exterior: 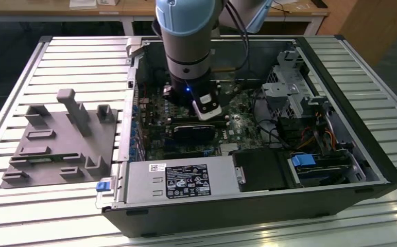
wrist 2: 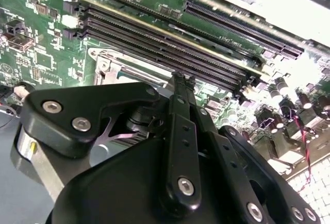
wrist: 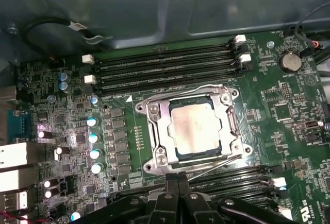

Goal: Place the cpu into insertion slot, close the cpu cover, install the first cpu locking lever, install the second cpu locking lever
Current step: 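Install the second cpu locking lever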

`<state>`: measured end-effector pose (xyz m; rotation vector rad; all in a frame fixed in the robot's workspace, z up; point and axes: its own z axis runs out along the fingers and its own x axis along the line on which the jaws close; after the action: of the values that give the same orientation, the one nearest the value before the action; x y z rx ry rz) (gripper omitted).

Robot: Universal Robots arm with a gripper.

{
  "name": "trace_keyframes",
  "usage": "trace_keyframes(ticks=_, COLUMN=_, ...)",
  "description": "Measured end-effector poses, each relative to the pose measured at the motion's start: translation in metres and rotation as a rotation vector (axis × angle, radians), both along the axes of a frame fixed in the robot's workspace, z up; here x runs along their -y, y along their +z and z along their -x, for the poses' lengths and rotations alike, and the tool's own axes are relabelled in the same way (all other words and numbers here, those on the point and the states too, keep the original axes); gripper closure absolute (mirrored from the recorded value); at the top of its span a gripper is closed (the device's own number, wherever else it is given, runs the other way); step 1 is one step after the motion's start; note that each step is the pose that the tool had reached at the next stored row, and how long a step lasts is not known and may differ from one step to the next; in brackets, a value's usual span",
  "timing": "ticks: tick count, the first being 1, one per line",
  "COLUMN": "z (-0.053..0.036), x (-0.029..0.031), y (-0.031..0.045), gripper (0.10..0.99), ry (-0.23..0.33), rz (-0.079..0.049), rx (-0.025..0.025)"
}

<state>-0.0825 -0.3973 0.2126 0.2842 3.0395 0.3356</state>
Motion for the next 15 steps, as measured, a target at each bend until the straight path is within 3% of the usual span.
trace_keyframes(ticks=4, z=0.0011, x=0.0024, y=-0.0022, gripper=0.980, ry=0.000, rz=-0.011, rx=0.0000)
trace_keyframes(ticks=9, z=0.0012, x=0.0067, y=-0.0026, gripper=0.980, ry=0.002, rz=-0.040, rx=0.0000)
trace_keyframes(ticks=15, z=0.0012, x=0.0088, y=-0.0031, gripper=0.980, ry=0.027, rz=-0.042, rx=-0.0005)
